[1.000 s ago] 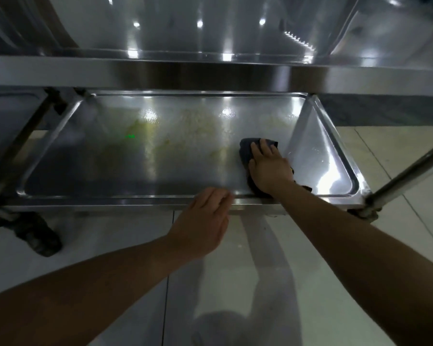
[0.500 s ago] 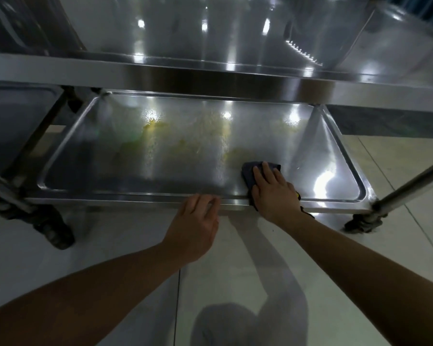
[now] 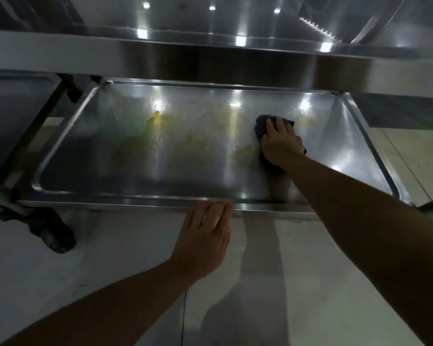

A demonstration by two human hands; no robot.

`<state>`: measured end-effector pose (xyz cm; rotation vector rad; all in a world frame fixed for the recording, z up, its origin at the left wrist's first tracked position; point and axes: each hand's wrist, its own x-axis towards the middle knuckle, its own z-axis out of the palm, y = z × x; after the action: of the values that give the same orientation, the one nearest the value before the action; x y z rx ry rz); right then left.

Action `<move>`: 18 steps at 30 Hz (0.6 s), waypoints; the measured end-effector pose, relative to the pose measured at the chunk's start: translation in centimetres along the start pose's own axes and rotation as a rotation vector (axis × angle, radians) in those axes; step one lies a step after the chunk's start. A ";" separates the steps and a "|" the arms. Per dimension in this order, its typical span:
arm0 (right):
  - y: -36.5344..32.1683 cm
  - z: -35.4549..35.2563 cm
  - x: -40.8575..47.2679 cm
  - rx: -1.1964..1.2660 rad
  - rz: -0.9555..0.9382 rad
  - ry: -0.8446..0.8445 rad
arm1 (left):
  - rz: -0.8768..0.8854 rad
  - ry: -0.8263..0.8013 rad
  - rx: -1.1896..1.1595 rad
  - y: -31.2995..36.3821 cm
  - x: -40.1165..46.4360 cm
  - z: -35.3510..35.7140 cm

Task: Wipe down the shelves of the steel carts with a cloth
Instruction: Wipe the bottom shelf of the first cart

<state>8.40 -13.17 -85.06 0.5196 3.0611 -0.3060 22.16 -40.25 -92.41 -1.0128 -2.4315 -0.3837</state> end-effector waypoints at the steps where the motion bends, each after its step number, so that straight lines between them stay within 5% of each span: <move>1: -0.5 0.1 0.4 0.010 0.014 0.004 | 0.001 0.000 -0.013 0.0 0.0 0.0; 18: -2.1 0.8 -11.3 -0.106 -0.130 -0.081 | 0.129 -0.083 -0.038 -1.3 -0.3 -2.6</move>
<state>18.34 -18.91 -84.86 0.2960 3.0166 -0.1610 22.24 -42.42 -90.45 -1.2167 -2.4242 -0.3506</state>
